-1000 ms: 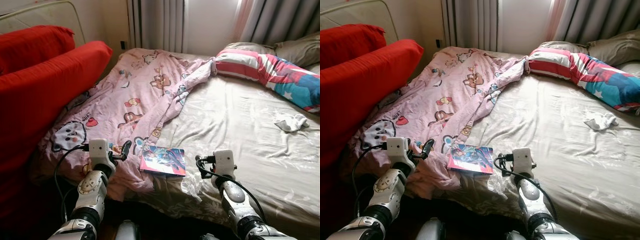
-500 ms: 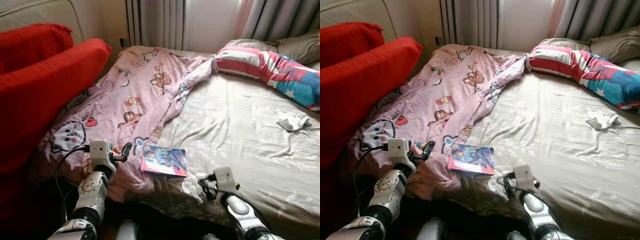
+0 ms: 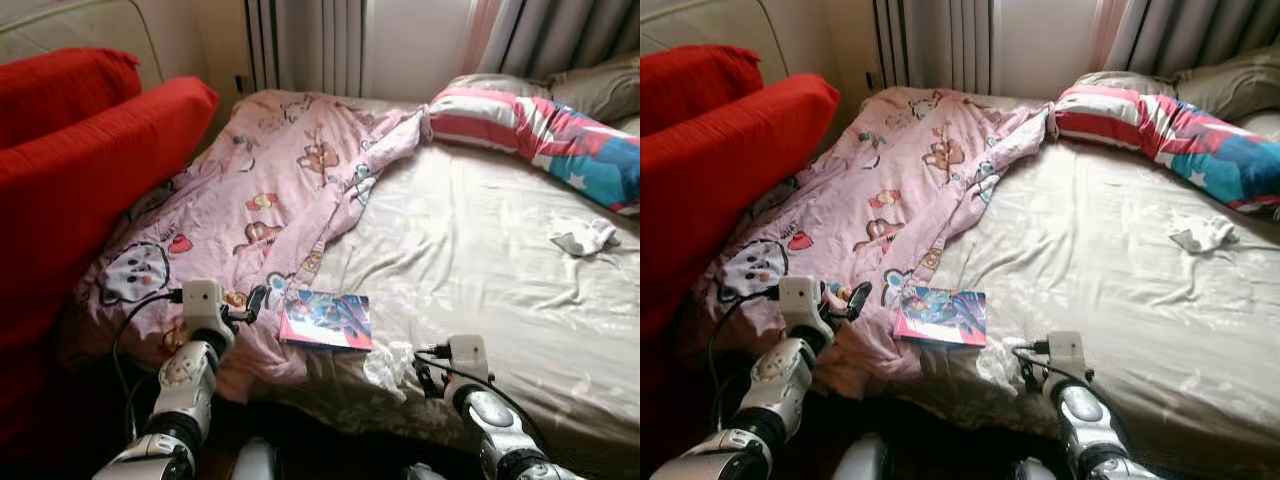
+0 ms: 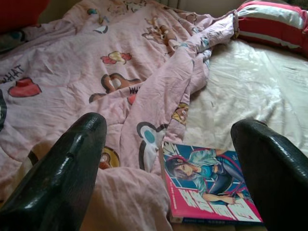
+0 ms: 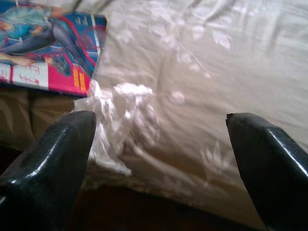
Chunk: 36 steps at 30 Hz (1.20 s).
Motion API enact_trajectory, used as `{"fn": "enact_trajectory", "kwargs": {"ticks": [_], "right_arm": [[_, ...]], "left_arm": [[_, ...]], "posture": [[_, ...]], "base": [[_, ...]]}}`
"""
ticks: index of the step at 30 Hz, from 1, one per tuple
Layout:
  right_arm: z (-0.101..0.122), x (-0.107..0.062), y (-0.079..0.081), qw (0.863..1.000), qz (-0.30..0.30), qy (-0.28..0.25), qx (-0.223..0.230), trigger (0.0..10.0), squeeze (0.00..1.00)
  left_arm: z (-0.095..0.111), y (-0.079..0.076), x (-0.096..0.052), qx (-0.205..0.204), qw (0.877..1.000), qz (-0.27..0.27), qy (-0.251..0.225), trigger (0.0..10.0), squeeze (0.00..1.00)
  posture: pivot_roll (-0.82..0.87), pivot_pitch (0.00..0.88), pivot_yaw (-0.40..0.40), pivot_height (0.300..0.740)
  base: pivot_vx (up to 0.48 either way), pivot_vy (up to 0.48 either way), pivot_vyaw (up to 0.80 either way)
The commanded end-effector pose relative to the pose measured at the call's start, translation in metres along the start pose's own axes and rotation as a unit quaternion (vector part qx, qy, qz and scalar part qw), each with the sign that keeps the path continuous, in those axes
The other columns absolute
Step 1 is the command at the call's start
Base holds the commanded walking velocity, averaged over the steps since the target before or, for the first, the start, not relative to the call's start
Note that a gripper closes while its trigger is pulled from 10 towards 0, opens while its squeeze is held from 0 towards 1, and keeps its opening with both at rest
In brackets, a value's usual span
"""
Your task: Clean up the room
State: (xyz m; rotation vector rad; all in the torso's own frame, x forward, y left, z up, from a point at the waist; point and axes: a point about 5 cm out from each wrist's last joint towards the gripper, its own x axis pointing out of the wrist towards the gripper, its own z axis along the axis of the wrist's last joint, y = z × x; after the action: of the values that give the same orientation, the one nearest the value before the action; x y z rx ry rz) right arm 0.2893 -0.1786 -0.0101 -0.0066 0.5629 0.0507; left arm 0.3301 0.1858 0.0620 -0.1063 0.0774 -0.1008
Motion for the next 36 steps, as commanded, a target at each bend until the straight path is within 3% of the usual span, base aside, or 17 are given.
{"fn": "enact_trajectory", "kwargs": {"ticks": [1, 8, 11, 27, 36], "right_arm": [[0.028, 0.007, 0.018, 0.998, 0.024, -0.054, -0.014, 10.0, 0.00], [0.026, 0.005, 0.021, 0.996, 0.044, -0.065, -0.049, 10.0, 0.00], [0.022, 0.004, 0.022, 0.996, 0.046, -0.063, -0.047, 10.0, 0.00], [-0.005, -0.002, 0.019, 0.998, 0.045, -0.026, -0.026, 10.0, 0.00], [-0.015, -0.006, 0.019, 0.998, 0.048, -0.015, -0.047, 10.0, 0.00]], "left_arm": [[0.003, -0.003, 0.004, 0.003, 1.000, -0.004, 0.004, 10.0, 0.00], [0.005, -0.004, 0.004, -0.003, 1.000, 0.002, -0.008, 10.0, 0.00], [0.003, -0.004, 0.002, -0.004, 1.000, 0.004, -0.010, 10.0, 0.00], [-0.021, -0.005, -0.019, -0.010, 1.000, 0.015, 0.007, 10.0, 0.00], [-0.028, -0.006, -0.029, -0.014, 1.000, 0.023, 0.008, 10.0, 0.00]], "posture": [[0.01, 0.104, 0.016, 0.645], [0.02, 0.129, 0.005, 0.645], [0.02, 0.136, 0.004, 0.645], [0.03, 0.184, -0.010, 0.645], [0.03, 0.209, -0.026, 0.645]], "base": [[0.000, 0.000, 0.00], [0.000, 0.000, 0.23], [0.000, 0.000, 0.80], [0.000, 0.000, 0.00], [0.000, 0.000, 0.07]]}}
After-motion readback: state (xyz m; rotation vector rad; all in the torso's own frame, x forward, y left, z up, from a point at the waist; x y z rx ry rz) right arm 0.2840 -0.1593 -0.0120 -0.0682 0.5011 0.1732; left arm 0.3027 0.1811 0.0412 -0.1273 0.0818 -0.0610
